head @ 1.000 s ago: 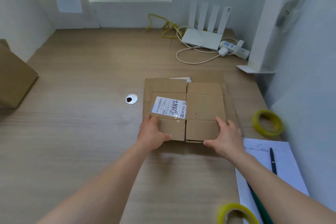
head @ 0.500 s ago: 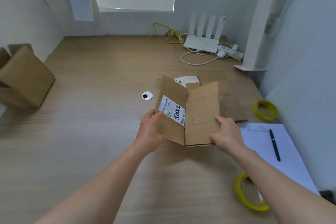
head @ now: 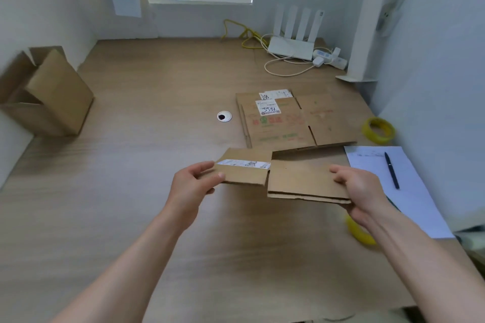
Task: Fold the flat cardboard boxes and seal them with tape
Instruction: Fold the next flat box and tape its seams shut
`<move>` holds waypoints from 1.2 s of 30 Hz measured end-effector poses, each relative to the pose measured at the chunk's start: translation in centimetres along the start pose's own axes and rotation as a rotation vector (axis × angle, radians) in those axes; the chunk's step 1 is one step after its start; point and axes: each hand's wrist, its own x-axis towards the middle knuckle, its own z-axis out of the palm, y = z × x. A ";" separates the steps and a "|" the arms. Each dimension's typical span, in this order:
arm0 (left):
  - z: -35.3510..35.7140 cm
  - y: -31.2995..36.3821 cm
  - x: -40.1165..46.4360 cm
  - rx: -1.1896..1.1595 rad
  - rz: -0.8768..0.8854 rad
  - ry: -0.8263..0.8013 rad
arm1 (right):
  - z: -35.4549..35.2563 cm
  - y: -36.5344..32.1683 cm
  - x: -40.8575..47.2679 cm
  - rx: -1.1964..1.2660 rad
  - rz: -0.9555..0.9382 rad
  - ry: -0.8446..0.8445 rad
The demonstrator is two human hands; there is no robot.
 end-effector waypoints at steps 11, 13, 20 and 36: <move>1.9 2.9 -3.9 0.217 0.064 0.278 | -4.3 -2.2 -4.3 -0.660 0.046 -0.528; 2.9 2.9 -4.3 0.210 0.052 0.302 | -5.0 -2.5 -4.8 -0.791 -0.023 -0.603; 6.3 3.3 -5.9 0.240 0.012 0.305 | -6.1 -3.0 -5.5 -1.183 -0.305 -0.561; 10.7 4.7 -10.2 1.187 0.113 0.159 | -5.5 -4.7 -0.2 -0.944 -0.555 -0.199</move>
